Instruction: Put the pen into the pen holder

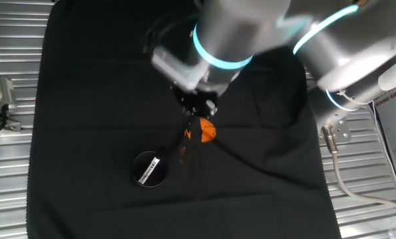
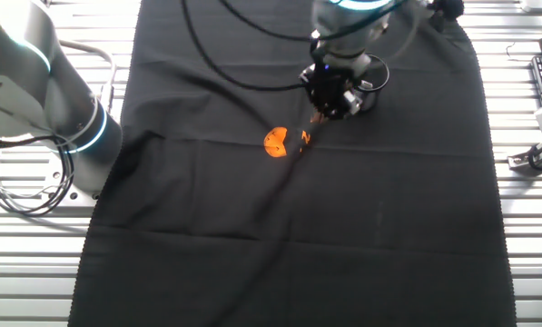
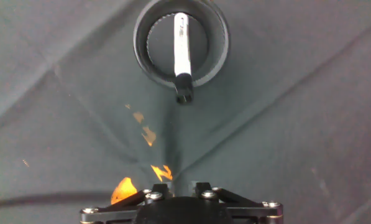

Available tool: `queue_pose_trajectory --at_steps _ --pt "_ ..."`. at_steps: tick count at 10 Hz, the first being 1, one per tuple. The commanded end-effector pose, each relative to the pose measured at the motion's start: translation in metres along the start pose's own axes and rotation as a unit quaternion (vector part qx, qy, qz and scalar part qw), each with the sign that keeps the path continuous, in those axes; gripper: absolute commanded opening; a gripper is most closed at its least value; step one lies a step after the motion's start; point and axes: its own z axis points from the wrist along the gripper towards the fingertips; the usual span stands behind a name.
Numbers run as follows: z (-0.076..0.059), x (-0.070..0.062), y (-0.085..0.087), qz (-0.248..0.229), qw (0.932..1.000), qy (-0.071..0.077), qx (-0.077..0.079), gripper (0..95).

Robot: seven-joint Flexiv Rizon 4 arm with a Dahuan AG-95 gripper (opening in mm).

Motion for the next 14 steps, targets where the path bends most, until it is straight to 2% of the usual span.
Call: queue_pose_trajectory --at_steps 1,5,7,10,14 --pt "-0.0062 0.0101 -0.0054 0.024 0.9995 -0.02 0.008 0.0" --pt "-0.0064 0.0104 -0.0057 0.019 0.9997 -0.017 0.007 0.0" --pt "-0.0068 0.0104 -0.0055 0.015 0.9996 -0.022 0.006 0.0" --pt "-0.0068 0.0103 -0.0055 0.02 0.9995 -0.021 0.01 0.0" --pt "-0.0072 0.0104 -0.0052 -0.002 0.9999 -0.013 0.01 0.0"
